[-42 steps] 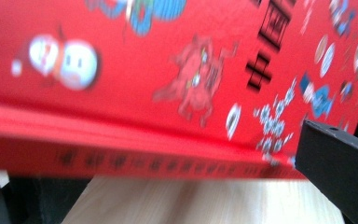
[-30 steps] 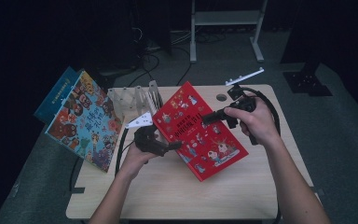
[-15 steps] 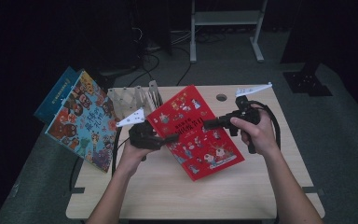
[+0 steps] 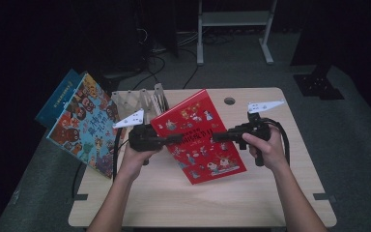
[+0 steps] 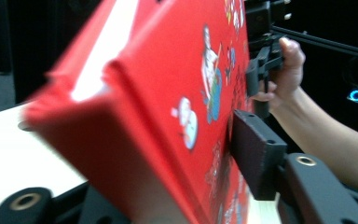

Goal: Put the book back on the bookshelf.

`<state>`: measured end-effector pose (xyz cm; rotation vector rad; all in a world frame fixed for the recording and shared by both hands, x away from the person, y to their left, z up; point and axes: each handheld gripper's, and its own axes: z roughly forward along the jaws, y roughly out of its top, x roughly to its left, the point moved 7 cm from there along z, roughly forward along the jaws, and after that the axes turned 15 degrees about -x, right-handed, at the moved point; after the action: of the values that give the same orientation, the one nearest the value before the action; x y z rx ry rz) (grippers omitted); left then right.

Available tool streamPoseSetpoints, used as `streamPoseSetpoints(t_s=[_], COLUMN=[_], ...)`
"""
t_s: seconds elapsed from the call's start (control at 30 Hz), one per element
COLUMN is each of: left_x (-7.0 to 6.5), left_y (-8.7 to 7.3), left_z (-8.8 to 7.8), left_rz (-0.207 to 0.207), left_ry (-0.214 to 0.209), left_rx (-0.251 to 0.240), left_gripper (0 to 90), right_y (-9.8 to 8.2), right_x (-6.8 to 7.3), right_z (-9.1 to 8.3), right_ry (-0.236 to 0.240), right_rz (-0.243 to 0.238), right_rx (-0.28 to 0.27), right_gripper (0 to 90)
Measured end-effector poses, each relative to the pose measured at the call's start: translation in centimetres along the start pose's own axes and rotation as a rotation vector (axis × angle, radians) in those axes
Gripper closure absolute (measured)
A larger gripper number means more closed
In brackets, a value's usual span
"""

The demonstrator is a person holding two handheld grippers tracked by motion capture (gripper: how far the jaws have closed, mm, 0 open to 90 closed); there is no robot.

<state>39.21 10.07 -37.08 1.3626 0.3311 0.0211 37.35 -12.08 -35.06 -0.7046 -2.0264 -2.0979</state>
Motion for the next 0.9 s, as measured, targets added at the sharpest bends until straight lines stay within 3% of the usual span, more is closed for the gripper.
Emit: streamPoseSetpoints(t_s=[0.27,0.6,0.9], left_x=[-0.4,-1.2,-1.4], left_y=[0.8,1.3,1.8], left_z=[0.2,-0.2,-0.1], left_rz=[0.015,0.022,0.068], left_ry=[-0.029,-0.065,-0.026], left_rx=[0.001,0.011,0.067], left_gripper=[64.8,73.8,76.4], right_y=[-1.5,-2.3,-3.4], right_x=[-0.6,-1.2,-2.2], right_z=[0.1,0.8,0.9], right_ry=[0.001,0.014,-0.038], right_rz=[-0.036,-0.034,-0.073], right_rx=[0.046,0.061,0.113], right_gripper=[81.8,76.7,68.3])
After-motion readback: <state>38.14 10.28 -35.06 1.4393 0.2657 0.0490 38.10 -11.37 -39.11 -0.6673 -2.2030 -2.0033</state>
